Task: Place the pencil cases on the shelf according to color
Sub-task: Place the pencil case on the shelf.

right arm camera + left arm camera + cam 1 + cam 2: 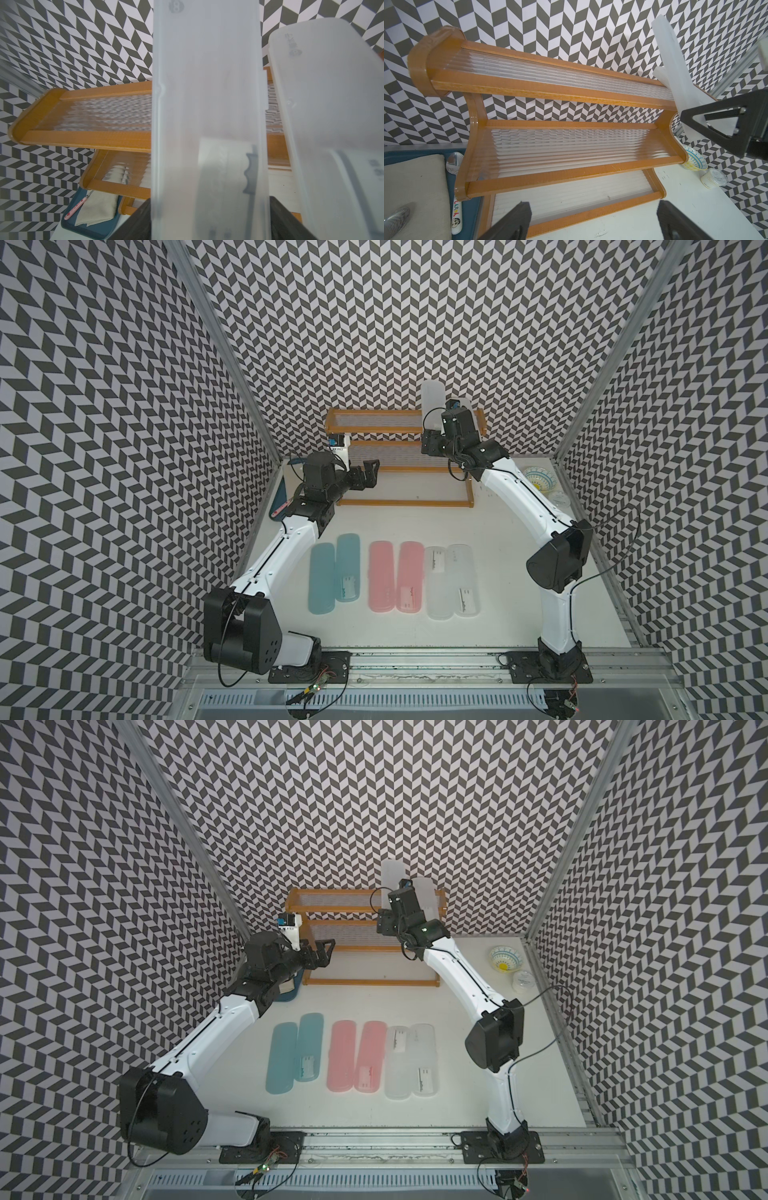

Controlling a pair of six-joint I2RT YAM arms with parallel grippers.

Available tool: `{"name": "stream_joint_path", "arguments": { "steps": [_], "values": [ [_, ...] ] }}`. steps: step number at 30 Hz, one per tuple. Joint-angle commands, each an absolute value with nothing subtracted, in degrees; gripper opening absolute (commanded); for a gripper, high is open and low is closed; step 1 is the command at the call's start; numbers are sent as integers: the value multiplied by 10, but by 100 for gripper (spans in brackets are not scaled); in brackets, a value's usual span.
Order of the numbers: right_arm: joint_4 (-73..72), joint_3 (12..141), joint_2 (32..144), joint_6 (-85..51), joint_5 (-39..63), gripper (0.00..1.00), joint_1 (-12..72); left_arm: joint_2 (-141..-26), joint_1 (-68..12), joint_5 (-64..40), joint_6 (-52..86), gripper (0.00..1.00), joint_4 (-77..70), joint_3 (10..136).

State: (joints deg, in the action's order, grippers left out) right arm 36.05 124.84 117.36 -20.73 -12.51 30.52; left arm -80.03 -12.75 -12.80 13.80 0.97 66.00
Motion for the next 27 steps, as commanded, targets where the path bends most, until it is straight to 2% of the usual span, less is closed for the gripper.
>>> {"name": "stream_joint_path", "arguments": {
  "steps": [1, 10, 17, 22, 27],
  "values": [
    [345, 1271, 1177, -211, -115, 85, 303, -798, -130, -143, 142, 100, -1, 660],
    [338, 1280, 1156, -214, -83, 90, 301, -801, -131, -141, 142, 100, -1, 658],
    [318, 1250, 1084, -202, -65, 91, 301, -804, -131, -135, 137, 100, 1, 658],
    [306, 1155, 996, -179, -81, 92, 298, -806, -132, -128, 132, 100, 3, 659],
    [270, 969, 875, -178, -80, 92, 294, -812, -148, -114, 121, 100, 7, 658]
  ]
}}
